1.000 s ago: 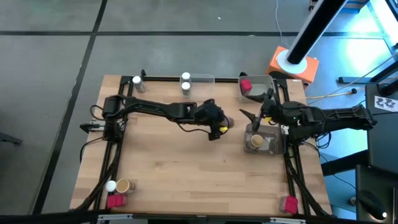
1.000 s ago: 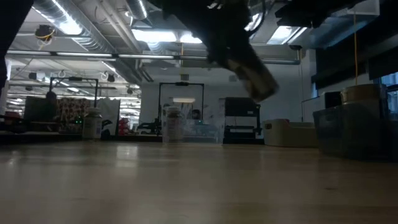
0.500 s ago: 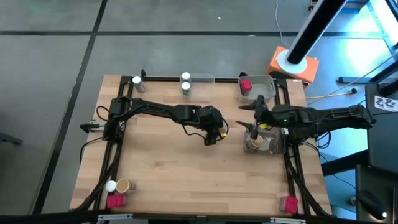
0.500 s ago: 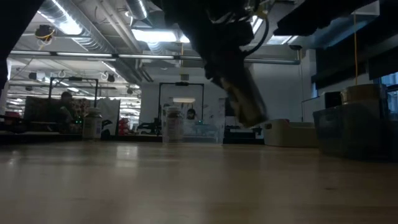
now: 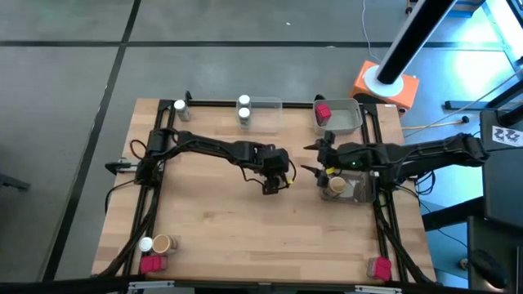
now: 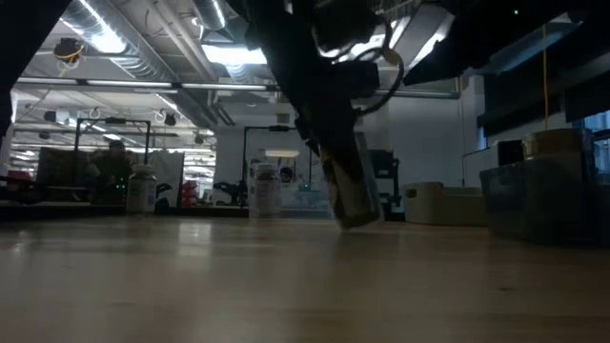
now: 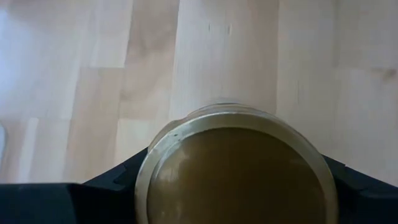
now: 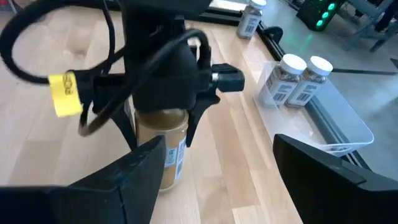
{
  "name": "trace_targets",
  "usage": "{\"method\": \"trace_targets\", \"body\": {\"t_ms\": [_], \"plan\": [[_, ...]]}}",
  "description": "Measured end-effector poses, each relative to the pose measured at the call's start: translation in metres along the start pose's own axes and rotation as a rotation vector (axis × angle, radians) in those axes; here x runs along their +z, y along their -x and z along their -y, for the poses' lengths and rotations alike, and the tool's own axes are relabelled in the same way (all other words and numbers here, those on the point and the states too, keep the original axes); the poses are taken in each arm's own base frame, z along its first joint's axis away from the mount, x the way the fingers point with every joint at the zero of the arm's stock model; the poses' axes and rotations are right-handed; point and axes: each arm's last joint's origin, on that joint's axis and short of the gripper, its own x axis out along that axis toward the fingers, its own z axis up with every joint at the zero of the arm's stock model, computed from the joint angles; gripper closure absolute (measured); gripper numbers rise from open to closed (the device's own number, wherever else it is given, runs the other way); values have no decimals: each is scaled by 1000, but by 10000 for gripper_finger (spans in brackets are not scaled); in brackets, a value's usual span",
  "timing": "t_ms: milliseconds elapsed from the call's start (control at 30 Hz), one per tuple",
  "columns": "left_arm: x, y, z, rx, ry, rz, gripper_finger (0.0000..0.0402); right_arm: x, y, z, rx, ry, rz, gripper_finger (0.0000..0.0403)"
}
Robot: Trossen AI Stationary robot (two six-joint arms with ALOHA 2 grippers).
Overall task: Sort spices by type
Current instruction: Put the top brown seasoning bottle into the black bin
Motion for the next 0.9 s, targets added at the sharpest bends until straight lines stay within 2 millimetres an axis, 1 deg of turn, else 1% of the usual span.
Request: {"method": "trace_targets", "body": {"t_ms": [233, 500, 600, 667, 733, 900], "plan": [[1, -3, 10, -8, -27, 18, 128, -1, -2, 0, -12, 4, -13, 107], [4, -1, 13, -11, -27, 30, 72, -1, -1, 0, -16, 4, -13, 107], [4, 0, 15, -12, -39, 28, 59, -1, -1, 0, -16, 8, -13, 107], [3, 7, 17, -15, -50, 21, 56, -1, -1, 0, -16, 11, -13, 107], [3, 18, 17, -16, -49, 14, 55, -1, -1, 0, -16, 10, -10, 107], [2, 53, 18, 48, -38, 9, 55, 0, -1, 0, -17, -45, -3, 107]]}}
